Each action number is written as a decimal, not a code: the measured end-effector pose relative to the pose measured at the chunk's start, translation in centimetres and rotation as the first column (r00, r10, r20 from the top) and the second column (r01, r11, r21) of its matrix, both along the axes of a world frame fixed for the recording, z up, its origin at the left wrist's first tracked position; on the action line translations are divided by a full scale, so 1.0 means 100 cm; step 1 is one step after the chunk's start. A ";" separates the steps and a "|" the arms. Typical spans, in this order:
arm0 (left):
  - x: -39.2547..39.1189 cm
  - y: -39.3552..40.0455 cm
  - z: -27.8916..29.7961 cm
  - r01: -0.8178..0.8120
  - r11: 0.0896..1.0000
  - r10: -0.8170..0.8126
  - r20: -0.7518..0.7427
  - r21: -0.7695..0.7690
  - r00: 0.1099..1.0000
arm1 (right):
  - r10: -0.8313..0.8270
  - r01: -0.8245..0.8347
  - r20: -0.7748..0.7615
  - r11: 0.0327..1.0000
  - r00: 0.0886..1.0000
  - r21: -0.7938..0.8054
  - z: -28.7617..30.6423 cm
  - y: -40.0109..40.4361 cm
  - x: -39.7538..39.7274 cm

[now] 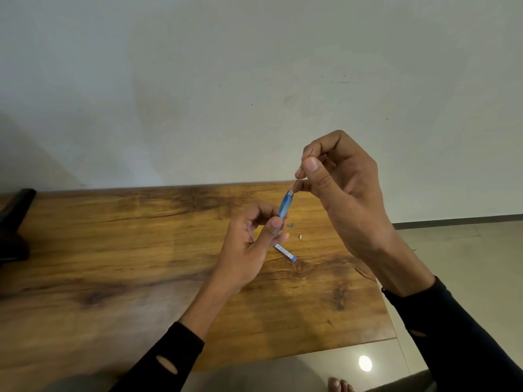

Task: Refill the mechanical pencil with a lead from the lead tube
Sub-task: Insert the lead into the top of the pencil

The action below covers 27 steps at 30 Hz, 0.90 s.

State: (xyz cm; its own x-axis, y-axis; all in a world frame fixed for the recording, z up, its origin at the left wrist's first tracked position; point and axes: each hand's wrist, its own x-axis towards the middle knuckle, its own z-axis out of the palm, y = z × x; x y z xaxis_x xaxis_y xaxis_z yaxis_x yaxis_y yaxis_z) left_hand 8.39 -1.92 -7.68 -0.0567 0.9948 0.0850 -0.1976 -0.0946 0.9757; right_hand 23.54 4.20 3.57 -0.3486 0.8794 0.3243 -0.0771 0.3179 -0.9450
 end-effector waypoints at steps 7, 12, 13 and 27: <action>0.003 -0.001 0.001 0.014 0.999 -0.013 0.042 -0.039 0.999 | -0.021 0.018 0.054 0.999 0.998 0.048 -0.003 0.001 0.000; 0.003 -0.001 0.001 0.007 0.998 -0.004 0.042 -0.058 0.999 | -0.019 0.015 0.072 0.998 0.997 0.062 -0.005 0.002 0.000; 0.004 -0.001 0.002 0.006 0.998 -0.003 0.045 -0.062 0.999 | -0.020 0.015 0.076 0.998 0.997 0.067 -0.005 0.002 0.000; 0.004 -0.002 0.003 -0.002 0.998 0.008 0.081 -0.070 0.997 | -0.024 0.016 0.090 0.996 0.996 0.088 -0.012 0.002 0.003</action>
State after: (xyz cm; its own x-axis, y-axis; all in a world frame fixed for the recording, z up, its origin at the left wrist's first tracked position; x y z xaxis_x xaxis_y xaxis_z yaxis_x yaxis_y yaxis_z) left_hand 8.82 -2.11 -7.38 -0.0658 0.9978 0.0107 -0.2761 -0.0285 0.9607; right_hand 23.81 4.45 2.41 -0.3625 0.8562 0.3680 0.0147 0.4001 -0.9164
